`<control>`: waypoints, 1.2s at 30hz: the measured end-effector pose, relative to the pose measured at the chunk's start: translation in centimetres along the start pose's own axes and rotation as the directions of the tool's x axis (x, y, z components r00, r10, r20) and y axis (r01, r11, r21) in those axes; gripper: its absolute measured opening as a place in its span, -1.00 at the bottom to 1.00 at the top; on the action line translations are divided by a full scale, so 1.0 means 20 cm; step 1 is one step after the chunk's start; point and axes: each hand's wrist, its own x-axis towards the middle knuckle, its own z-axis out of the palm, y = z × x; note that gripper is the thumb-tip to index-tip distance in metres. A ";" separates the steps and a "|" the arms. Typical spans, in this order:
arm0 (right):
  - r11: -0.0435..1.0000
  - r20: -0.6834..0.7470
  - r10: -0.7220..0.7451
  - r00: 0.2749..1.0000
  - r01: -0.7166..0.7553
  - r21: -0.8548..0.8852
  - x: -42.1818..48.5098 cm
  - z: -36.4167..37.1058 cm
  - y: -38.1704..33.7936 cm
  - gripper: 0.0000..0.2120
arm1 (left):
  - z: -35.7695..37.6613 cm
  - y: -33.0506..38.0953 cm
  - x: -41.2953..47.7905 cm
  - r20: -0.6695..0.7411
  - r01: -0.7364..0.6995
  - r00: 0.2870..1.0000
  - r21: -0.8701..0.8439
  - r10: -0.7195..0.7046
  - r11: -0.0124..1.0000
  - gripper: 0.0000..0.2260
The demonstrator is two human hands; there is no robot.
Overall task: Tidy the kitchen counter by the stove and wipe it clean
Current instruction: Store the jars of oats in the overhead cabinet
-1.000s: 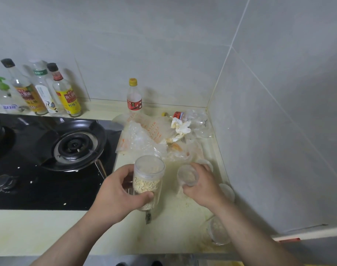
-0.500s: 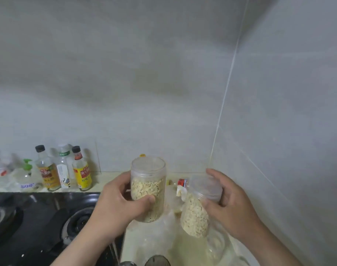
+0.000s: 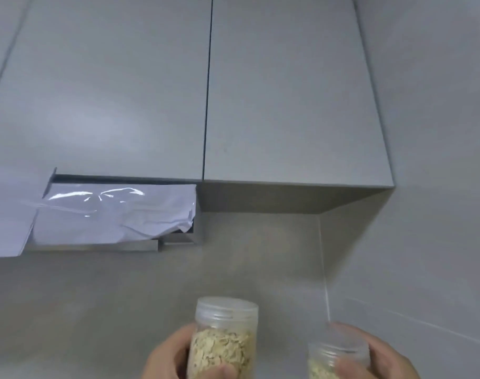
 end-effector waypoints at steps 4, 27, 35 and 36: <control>0.999 0.142 -0.011 0.990 0.017 -0.039 0.14 -0.04 -0.20 -0.63 | 0.02 0.36 0.06 0.106 -0.054 0.992 -0.096 0.064 0.994 -0.53; 0.980 0.135 -0.190 0.972 0.196 -0.028 0.68 -0.10 -0.50 -0.74 | 0.34 0.43 0.94 -0.249 -0.022 0.968 0.079 0.041 0.997 -0.59; 0.974 0.157 -0.221 0.963 0.227 -0.023 0.73 -0.09 -0.45 -0.74 | 0.35 0.42 0.99 -0.248 -0.058 0.964 0.140 0.092 0.988 -0.48; 0.974 0.152 -0.222 0.963 0.227 -0.019 0.74 -0.08 -0.44 -0.69 | 0.35 0.42 0.99 -0.247 -0.065 0.964 0.144 0.099 0.987 -0.49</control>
